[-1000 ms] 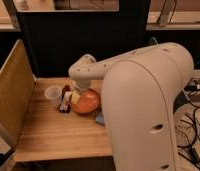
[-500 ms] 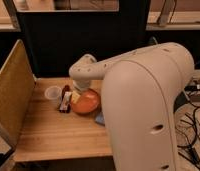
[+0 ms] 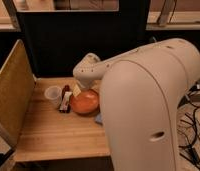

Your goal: Place the eraser on the white sponge

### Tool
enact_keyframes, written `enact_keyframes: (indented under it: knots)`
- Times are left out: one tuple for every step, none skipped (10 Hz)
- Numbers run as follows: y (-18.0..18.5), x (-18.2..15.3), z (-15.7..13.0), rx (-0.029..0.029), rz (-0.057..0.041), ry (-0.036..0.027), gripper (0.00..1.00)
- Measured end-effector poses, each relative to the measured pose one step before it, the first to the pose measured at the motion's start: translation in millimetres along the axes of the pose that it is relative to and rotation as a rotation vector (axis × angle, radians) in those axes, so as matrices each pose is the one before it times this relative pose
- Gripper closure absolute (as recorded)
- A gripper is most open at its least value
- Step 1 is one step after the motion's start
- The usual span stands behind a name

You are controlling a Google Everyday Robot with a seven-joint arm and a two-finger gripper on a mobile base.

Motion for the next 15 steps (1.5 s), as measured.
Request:
enact_keyframes:
  knots:
    - [-4.77,-1.24,-4.06,0.02379,0.06435,-0.01614,0.20]
    - [-3.33,-1.49,-3.38,0.01680,0.05023,-0.01435,0.20]
    - [-3.55,-0.38,-2.09,0.01193,0.03595,-0.00961,0.20]
    - [-2.78,-0.24,-1.73,0.00843,0.02857,-0.00780,0.20]
    - [1.07,1.49,-0.81,0.00076,0.00442,-0.00038,0.20]
    - [5.89,6.15,-0.46,-0.00739,-0.01092,0.00732,0.20]
    - [11.51,11.01,0.38,-0.01809,-0.02928,0.01636,0.20]
    - [18.44,16.24,1.66,-0.02888,-0.05022,0.02676,0.20]
    - [16.19,12.23,1.91,-0.02352,-0.04434,0.02230,0.20]
    - [9.53,9.67,2.20,-0.01536,-0.03084,0.02013,0.20]
    - [6.70,4.67,1.76,-0.01265,-0.01881,0.01283,0.20]
    - [5.31,3.09,1.43,-0.01124,-0.01071,0.01003,0.20]
    - [16.20,4.93,2.77,-0.02160,-0.04796,0.01946,0.20]
    - [10.37,1.16,1.49,-0.01169,-0.03083,0.00860,0.20]
    - [-0.48,0.96,0.30,0.00097,-0.00040,0.00250,0.20]
